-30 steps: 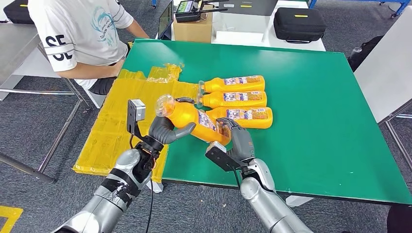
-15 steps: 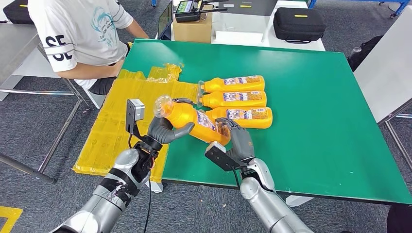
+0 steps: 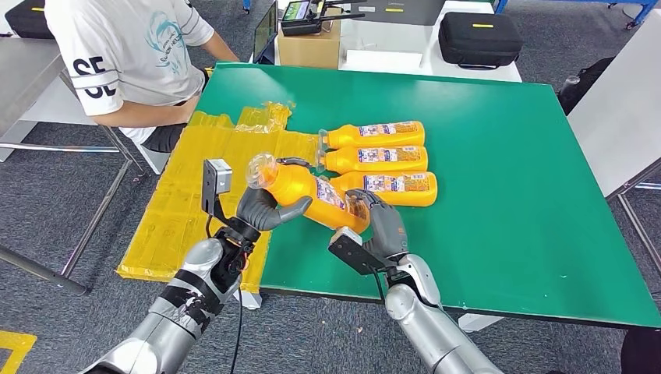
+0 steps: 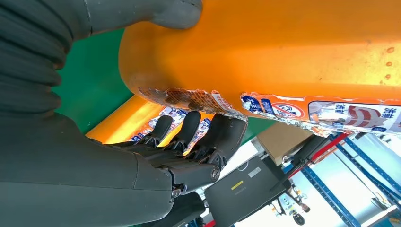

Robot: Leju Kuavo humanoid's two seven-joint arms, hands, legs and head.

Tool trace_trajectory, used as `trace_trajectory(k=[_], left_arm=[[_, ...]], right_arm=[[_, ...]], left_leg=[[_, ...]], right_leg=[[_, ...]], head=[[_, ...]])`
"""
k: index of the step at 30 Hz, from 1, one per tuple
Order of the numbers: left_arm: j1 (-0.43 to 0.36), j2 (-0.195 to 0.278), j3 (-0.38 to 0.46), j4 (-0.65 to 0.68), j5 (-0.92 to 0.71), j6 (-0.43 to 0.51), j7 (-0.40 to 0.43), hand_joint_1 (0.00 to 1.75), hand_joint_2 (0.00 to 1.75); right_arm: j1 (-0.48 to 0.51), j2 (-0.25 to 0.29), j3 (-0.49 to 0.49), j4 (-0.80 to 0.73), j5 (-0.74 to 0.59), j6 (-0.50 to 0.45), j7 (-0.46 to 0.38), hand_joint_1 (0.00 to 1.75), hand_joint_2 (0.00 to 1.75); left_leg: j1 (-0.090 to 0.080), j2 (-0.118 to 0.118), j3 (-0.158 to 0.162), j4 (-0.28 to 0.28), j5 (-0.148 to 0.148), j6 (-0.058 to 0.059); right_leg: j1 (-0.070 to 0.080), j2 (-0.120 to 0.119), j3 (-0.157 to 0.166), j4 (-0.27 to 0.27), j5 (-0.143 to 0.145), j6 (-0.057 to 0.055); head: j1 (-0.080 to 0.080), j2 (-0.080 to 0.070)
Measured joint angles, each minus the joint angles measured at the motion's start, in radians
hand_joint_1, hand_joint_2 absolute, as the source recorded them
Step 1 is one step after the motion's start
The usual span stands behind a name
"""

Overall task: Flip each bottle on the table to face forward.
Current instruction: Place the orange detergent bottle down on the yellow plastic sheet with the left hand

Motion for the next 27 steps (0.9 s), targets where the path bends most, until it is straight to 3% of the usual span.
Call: trace_trajectory(k=[4, 8, 11, 14, 19, 27], left_arm=[[0.0, 0.0, 0.0, 0.0, 0.0, 0.0, 0.0, 1.75, 1.75], [0.0, 0.006, 0.001, -0.001, -0.011, 0.024, -0.009, 1.75, 1.75], [0.008, 0.048, 0.018, -0.025, -0.049, 0.138, -0.038, 1.75, 1.75], [0.014, 0.102, 0.079, -0.06, -0.069, 0.154, -0.032, 1.75, 1.75], [0.026, 0.124, 0.134, -0.088, -0.101, 0.143, -0.029, 1.75, 1.75], [0.029, 0.127, 0.15, -0.101, -0.142, 0.171, -0.041, 1.75, 1.75]], right_arm=[[0.0, 0.0, 0.0, 0.0, 0.0, 0.0, 0.0, 1.75, 1.75], [0.006, 0.0, -0.004, -0.007, -0.027, 0.008, -0.022, 0.0, 1.75], [0.09, -0.001, -0.077, -0.14, -0.258, 0.064, -0.12, 0.0, 1.75], [0.189, -0.008, -0.185, -0.337, -0.522, 0.121, -0.108, 0.0, 1.75], [0.249, -0.017, -0.267, -0.483, -0.516, 0.144, -0.096, 0.0, 1.75], [0.265, -0.017, -0.297, -0.536, -0.507, 0.139, -0.115, 0.0, 1.75]], left_leg=[[0.0, 0.0, 0.0, 0.0, 0.0, 0.0], [0.0, 0.0, 0.0, 0.0, 0.0, 0.0], [0.0, 0.0, 0.0, 0.0, 0.0, 0.0], [0.001, 0.0, -0.001, 0.0, -0.001, -0.001], [0.0, 0.0, -0.002, 0.0, 0.0, 0.0], [0.0, 0.0, -0.002, 0.0, 0.0, 0.0]], right_leg=[[0.0, 0.0, 0.0, 0.0, 0.0, 0.0], [0.0, 0.0, 0.0, 0.0, 0.0, 0.0], [0.0, 0.0, 0.0, 0.0, 0.0, 0.0], [0.0, 0.0, -0.002, 0.001, 0.0, 0.0], [0.0, 0.0, -0.002, 0.0, 0.0, 0.0], [0.0, 0.0, -0.002, 0.0, 0.0, 0.0]], head=[[0.0, 0.0], [0.0, 0.0], [0.0, 0.0], [-0.001, 0.0], [0.0, 0.0], [0.0, 0.0]])
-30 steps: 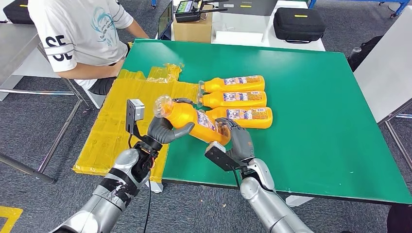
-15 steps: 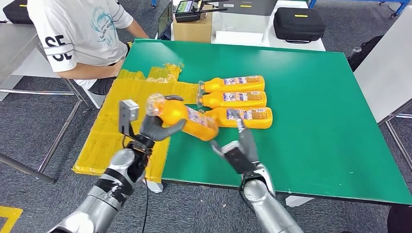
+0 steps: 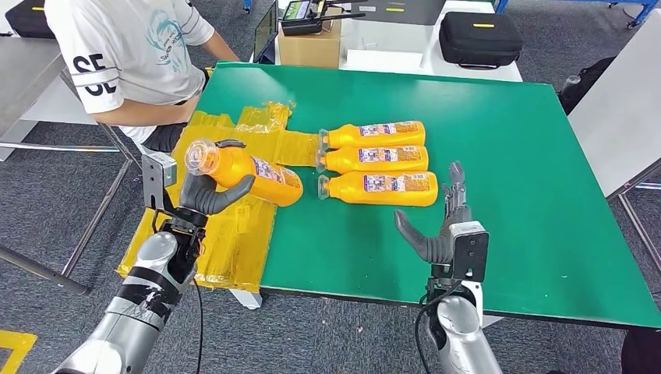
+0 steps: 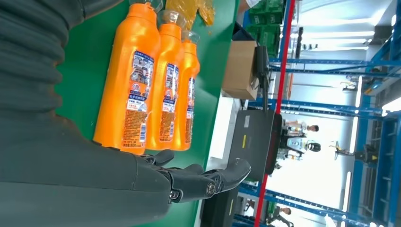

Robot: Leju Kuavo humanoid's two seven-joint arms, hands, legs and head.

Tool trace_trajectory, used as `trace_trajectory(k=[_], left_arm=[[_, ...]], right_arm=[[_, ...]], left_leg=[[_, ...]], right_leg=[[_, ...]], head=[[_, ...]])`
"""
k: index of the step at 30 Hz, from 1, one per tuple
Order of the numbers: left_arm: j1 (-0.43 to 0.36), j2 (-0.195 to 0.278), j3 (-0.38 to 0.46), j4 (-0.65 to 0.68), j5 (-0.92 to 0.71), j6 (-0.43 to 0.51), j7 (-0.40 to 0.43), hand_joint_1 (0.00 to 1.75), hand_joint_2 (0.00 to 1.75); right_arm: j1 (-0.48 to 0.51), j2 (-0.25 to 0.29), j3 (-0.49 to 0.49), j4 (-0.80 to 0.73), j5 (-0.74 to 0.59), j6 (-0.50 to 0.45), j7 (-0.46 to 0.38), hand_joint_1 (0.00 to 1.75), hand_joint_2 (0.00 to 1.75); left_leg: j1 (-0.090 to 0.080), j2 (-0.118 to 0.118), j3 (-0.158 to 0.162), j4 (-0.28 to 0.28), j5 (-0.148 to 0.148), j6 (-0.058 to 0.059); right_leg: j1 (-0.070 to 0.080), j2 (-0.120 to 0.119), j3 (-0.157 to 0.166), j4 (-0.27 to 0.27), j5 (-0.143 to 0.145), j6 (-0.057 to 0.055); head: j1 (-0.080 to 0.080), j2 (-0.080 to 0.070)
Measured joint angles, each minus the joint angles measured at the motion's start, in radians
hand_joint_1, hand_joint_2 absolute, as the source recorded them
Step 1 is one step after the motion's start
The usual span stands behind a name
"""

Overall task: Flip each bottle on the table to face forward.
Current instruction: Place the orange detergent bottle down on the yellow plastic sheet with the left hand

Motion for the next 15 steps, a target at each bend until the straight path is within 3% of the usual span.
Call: trace_trajectory(k=[5, 10, 15], left_arm=[[-0.014, 0.028, -0.026, -0.005, -0.313, 0.122, -0.009, 1.75, 1.75], [-0.05, 0.082, -0.072, 0.0, -0.612, 0.13, 0.024, 1.75, 1.75], [-0.09, 0.135, -0.102, 0.016, -0.77, 0.121, 0.013, 1.75, 1.75]], right_arm=[[0.008, 0.0, -0.008, -0.021, 0.0, -0.002, -0.001, 0.0, 1.75], [0.017, 0.0, -0.024, -0.049, 0.002, 0.017, 0.003, 0.0, 1.75], [0.023, 0.0, -0.037, -0.072, 0.004, 0.035, 0.008, 0.0, 1.75]], left_leg=[[0.0, 0.0, 0.0, 0.0, 0.0, 0.0], [0.001, 0.001, 0.0, 0.0, 0.0, 0.0], [0.001, 0.002, 0.0, 0.0, 0.0, 0.0]], right_leg=[[0.0, 0.0, -0.001, 0.0, 0.0, 0.0], [0.0, 0.001, -0.001, 0.0, 0.0, 0.0], [0.0, 0.001, -0.001, 0.0, 0.0, 0.0]], head=[[0.0, 0.0], [0.0, 0.0], [0.0, 0.0]])
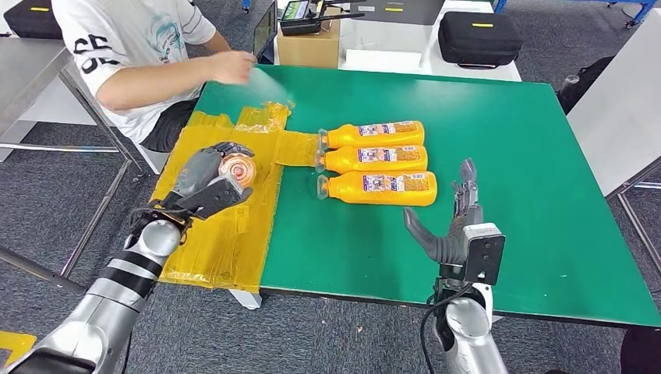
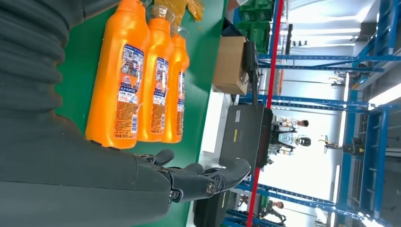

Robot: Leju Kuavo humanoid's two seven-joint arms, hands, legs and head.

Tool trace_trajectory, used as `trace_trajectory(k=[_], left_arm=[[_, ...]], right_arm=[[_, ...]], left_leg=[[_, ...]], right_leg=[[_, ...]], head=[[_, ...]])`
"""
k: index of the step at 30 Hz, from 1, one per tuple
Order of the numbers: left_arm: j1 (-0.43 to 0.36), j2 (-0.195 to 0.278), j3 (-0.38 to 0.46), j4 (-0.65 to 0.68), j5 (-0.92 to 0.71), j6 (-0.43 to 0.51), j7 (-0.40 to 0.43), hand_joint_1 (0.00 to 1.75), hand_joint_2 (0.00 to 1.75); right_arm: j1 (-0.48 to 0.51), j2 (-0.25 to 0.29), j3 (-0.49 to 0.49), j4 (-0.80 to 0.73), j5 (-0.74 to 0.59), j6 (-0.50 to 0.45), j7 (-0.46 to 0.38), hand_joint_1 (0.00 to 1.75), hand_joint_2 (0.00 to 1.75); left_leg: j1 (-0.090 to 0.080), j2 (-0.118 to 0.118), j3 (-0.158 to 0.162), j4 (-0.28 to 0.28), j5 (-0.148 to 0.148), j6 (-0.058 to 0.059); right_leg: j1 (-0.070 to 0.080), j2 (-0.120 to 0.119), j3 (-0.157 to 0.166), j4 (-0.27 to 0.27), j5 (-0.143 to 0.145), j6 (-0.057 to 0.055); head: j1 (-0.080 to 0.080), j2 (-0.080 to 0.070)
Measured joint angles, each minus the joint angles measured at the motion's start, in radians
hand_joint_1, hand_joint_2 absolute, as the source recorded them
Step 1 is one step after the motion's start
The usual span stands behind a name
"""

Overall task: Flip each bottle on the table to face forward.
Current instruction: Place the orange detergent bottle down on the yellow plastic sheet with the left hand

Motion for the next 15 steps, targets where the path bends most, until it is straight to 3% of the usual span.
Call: trace_trajectory(k=[6, 15], left_arm=[[-0.036, 0.074, -0.032, 0.018, -0.134, 0.021, 0.003, 1.75, 1.75], [-0.06, 0.138, -0.089, 0.033, -0.295, 0.009, 0.039, 1.75, 1.75]], right_arm=[[0.005, -0.001, -0.009, -0.019, 0.001, 0.01, 0.003, 0.0, 1.75], [0.01, -0.001, -0.017, -0.029, 0.003, 0.02, 0.009, 0.0, 1.75]], left_leg=[[0.0, 0.0, 0.0, 0.0, 0.0, 0.0], [0.0, 0.0, 0.0, 0.0, 0.0, 0.0]], right_leg=[[0.0, 0.0, 0.0, 0.0, 0.0, 0.0], [0.0, 0.0, 0.0, 0.0, 0.0, 0.0]], head=[[0.0, 0.0], [0.0, 0.0]])
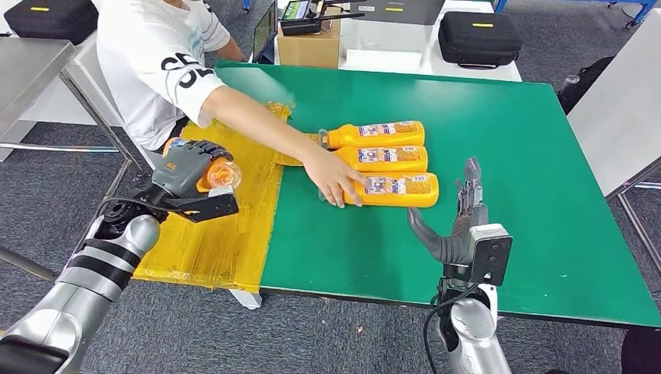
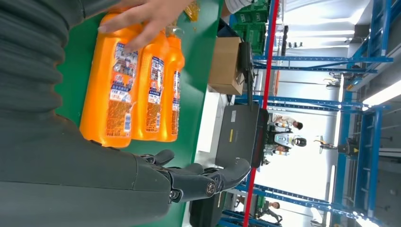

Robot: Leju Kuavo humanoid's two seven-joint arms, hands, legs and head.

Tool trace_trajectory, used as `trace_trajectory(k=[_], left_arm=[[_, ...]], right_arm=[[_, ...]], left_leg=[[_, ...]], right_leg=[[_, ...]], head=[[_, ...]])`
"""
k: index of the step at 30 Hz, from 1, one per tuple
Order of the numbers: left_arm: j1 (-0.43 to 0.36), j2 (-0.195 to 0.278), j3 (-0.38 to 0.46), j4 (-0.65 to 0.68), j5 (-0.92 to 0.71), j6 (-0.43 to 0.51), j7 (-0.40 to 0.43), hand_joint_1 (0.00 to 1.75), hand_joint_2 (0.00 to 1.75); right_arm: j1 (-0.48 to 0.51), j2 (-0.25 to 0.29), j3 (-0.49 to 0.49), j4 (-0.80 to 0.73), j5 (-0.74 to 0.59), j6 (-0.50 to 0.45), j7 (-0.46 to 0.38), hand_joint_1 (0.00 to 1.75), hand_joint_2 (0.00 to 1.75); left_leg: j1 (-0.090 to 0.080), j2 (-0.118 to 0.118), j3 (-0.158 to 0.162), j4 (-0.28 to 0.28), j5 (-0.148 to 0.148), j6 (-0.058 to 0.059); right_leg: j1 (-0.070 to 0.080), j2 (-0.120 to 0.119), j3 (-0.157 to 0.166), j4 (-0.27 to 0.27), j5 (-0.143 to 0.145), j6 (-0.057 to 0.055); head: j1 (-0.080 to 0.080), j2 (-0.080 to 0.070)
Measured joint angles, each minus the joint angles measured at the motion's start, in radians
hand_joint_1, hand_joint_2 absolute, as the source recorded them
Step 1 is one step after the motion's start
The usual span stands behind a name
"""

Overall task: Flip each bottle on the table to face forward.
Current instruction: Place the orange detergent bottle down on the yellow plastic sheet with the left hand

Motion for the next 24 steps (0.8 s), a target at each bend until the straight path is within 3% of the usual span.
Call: trace_trajectory(k=[7, 17, 24], left_arm=[[-0.057, 0.072, -0.101, 0.031, -0.108, -0.076, 0.025, 1.75, 1.75], [-0.066, 0.118, -0.193, 0.05, -0.141, -0.117, 0.088, 1.75, 1.75], [-0.071, 0.142, -0.285, 0.052, -0.09, -0.195, 0.058, 1.75, 1.75]], right_arm=[[0.01, 0.0, -0.017, -0.001, 0.004, 0.016, 0.004, 0.0, 1.75], [0.031, 0.008, -0.045, 0.002, 0.017, 0.024, 0.004, 0.0, 1.75], [0.034, 0.021, -0.073, 0.03, 0.017, 0.041, -0.014, 0.0, 1.75]], left_leg=[[0.0, 0.0, 0.0, 0.0, 0.0, 0.0], [0.0, 0.0, 0.0, 0.0, 0.0, 0.0], [0.0, -0.001, 0.0, 0.0, 0.0, 0.0]], right_leg=[[0.0, 0.0, 0.0, 0.0, 0.0, 0.0], [0.0, 0.0, 0.0, 0.0, 0.0, 0.0], [0.0, 0.0, 0.0, 0.0, 0.0, 0.0]], head=[[0.0, 0.0], [0.0, 0.0], [0.0, 0.0]])
